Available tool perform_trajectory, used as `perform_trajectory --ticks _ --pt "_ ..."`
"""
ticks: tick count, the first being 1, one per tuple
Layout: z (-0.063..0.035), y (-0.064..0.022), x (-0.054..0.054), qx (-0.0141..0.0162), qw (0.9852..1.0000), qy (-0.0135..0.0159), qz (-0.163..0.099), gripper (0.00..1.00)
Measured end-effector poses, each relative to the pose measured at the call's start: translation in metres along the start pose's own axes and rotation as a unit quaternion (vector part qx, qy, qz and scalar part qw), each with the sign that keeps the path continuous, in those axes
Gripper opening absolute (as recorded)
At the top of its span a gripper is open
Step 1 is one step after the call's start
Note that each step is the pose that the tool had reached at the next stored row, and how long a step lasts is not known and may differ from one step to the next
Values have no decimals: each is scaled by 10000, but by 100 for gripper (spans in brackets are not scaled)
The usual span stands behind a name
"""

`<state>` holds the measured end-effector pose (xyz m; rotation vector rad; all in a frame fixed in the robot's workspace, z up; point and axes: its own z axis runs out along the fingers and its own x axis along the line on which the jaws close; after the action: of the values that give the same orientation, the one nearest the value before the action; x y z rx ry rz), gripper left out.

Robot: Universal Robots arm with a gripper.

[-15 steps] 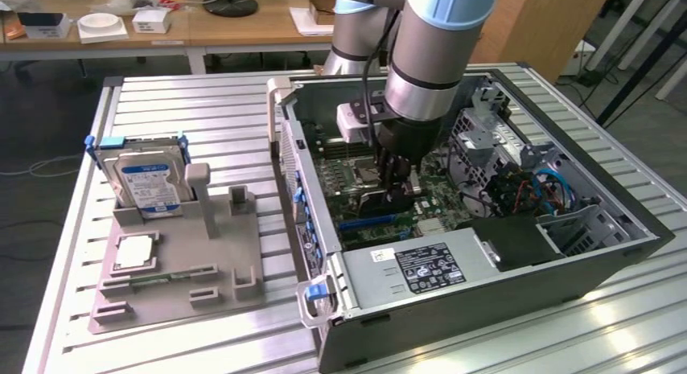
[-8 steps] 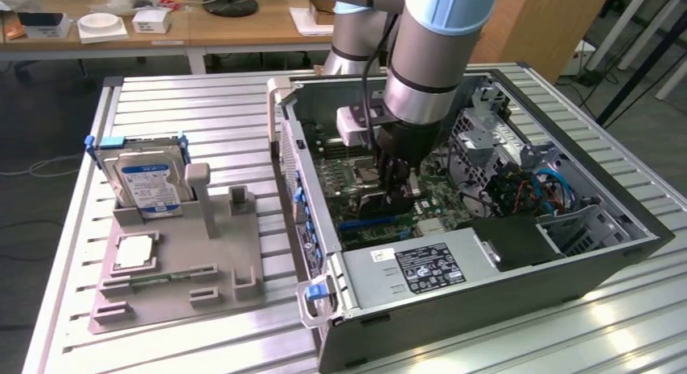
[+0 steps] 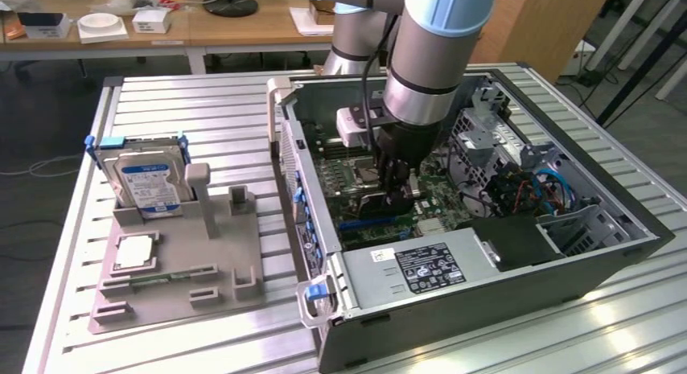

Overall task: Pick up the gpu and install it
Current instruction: 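Insert the gpu into the slot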

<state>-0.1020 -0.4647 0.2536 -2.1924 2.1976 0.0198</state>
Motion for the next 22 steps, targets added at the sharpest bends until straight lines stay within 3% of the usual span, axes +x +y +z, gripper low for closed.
perform_trajectory --ticks 15,20,22 --pt "-28 -21 -1 -1 10000 0 -9 26" --pt "-18 -15 -1 55 10000 0 -12 26" --pt "-17 -5 -1 57 10000 0 -11 26"
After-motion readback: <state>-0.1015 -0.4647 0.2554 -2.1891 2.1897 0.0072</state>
